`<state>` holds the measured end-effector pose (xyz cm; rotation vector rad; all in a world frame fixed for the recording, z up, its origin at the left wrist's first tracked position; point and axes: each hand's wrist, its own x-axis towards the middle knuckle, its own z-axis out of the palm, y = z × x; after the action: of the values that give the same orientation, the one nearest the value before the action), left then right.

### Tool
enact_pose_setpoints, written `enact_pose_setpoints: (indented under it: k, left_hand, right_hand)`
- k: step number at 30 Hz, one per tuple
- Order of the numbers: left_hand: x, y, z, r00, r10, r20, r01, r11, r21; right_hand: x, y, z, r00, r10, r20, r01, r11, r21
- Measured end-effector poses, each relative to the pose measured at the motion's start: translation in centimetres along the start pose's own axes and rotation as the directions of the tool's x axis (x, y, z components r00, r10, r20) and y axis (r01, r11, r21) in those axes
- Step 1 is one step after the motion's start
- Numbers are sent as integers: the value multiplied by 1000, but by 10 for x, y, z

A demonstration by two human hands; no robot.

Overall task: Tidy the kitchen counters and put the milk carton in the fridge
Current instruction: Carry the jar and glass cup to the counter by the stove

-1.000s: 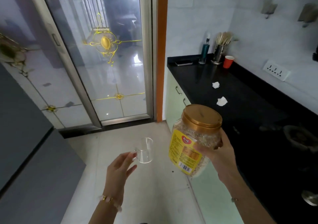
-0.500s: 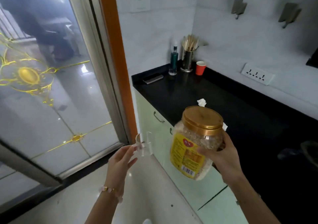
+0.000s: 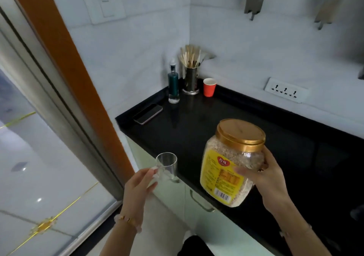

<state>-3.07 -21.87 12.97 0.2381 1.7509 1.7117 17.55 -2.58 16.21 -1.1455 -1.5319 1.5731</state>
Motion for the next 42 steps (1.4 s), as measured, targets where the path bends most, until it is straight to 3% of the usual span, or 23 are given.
enact_pose_setpoints:
  k: [8, 15, 27, 33, 42]
  left_hand:
    - [132, 62, 53, 994, 42, 101, -42, 999, 3]
    - [204, 69, 96, 975, 9, 224, -17, 999, 35]
    - [332, 93, 204, 832, -72, 550, -5, 991, 137]
    - [379, 79, 261, 799, -145, 583, 35, 980, 197]
    - [423, 61, 309, 803, -205, 560, 72, 965, 250]
  right_hand:
    - [113, -35, 21, 997, -28, -66, 31, 998, 53]
    - [164, -41, 16, 978, 14, -207, -10, 1000, 23]
    - [225, -47, -1, 854, 30, -519, -21, 1000, 23]
    - [267, -39, -14, 826, 15, -564, -22, 1000, -4]
    - [330, -19, -28, 855, 9, -519, -32, 999, -36]
